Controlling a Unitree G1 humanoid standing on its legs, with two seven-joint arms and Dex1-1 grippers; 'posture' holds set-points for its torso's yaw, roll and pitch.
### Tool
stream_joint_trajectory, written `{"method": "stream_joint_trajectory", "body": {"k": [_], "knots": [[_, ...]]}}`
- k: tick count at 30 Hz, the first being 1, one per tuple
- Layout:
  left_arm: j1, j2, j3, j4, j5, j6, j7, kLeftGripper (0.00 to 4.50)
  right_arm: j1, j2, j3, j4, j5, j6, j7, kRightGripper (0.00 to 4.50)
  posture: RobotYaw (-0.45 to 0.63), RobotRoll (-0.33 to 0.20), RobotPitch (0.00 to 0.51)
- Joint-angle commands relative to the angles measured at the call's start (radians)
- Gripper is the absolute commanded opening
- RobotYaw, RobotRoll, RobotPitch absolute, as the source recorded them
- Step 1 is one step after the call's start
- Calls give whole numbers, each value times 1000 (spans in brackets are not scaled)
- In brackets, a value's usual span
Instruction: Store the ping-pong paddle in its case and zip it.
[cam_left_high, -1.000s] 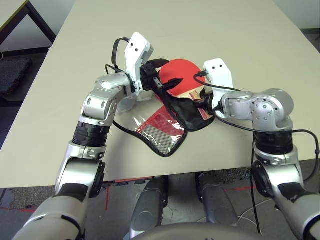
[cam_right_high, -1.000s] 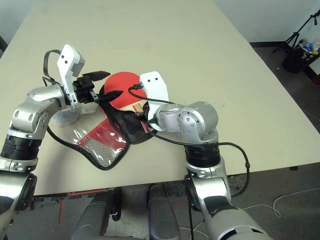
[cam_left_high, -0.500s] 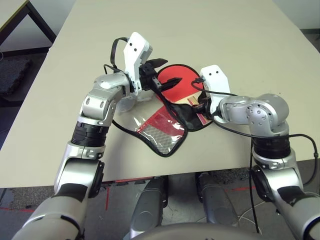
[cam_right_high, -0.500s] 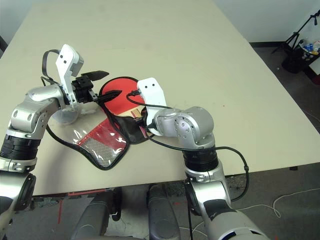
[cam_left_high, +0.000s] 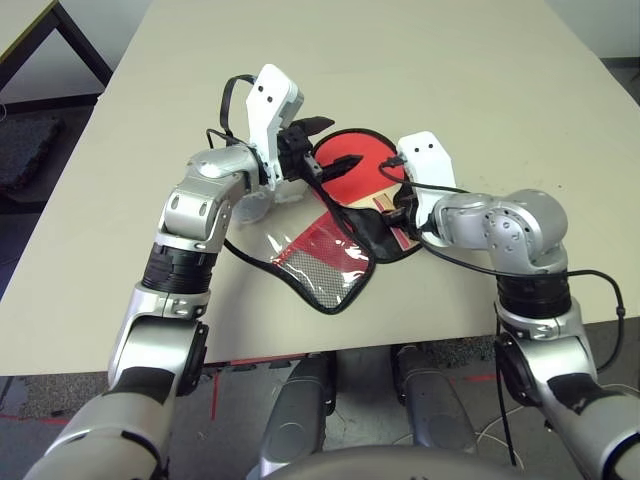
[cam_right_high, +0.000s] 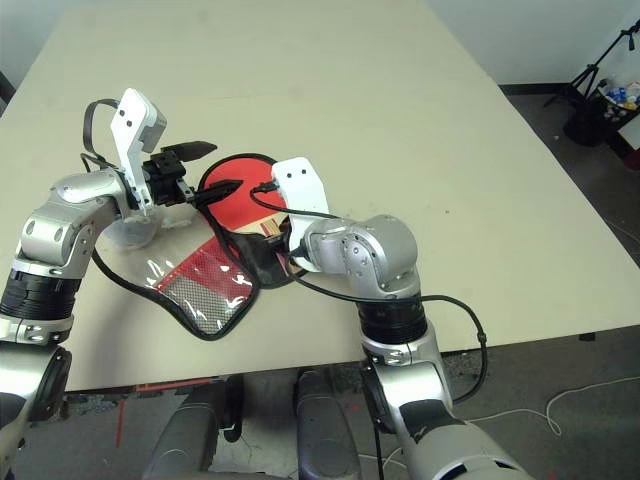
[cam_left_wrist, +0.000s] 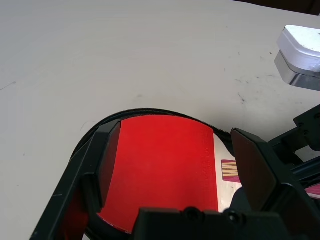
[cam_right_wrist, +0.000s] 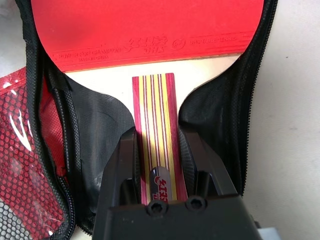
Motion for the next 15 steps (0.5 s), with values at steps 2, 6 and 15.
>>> {"method": "stream_joint_trajectory", "body": {"k": [2,6,15], "knots": [[18,7,7,4,3,1,0,4500,-11,14,-2,-2,-24,37,29,1143,48,0,218],[18,6,8,5,2,0,0,4500,-14,14,-13,-5,-32,37,55,1872,43,0,218],[17,7,11,-4,-2,6,1,4500,-80,-65,-203,-16,17,-13,204,4466,44,0,215]]}}
